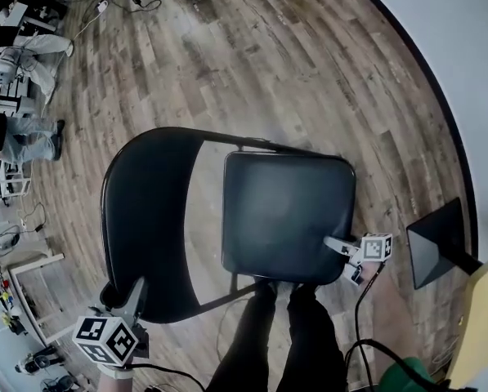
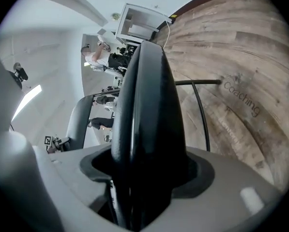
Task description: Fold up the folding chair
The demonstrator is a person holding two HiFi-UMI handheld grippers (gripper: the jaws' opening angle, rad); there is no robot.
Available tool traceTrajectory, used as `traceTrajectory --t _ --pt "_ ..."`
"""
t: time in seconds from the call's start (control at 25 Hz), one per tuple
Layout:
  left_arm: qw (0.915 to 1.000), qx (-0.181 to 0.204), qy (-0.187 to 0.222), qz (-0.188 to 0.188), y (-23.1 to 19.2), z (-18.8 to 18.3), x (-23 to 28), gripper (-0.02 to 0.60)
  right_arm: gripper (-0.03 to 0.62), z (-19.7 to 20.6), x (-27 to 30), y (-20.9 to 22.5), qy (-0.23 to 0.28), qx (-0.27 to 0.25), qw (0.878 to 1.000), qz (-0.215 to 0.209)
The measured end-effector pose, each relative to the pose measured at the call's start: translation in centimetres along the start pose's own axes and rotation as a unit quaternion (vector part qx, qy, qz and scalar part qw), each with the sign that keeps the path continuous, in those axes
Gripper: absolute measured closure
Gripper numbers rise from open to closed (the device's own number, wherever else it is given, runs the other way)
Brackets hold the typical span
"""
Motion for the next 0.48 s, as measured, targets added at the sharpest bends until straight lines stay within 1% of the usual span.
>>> traceTrajectory --t 0.12,0.32,0.48 --pt "1.0000 0.000 0.000 0.000 -0.1 -0.2 -0.2 0.333 0.260 0.0 -0.3 -0.4 0.014 -0.015 1.000 0.010" --pt "0.9999 -0.013 0.004 -0.003 -1.7 -0.3 -1.3 0.337 0.260 0.1 0.1 -2.7 0.013 -0.024 0.999 0.016" --pt "0.9997 -0.012 0.021 -0.003 -2.5 -1.2 -2.6 0.341 0.264 0.3 0.3 -5.3 0.014 -0.025 0.998 0.048"
Point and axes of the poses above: the fingertips, and each gripper's own axes: x forward along the fingers, y to its right, z out of its underside, the point moved 1 cm from there along -x, backward along the fingers, and after that the axes turned 11 degrees about z, right-handed, at the moved point
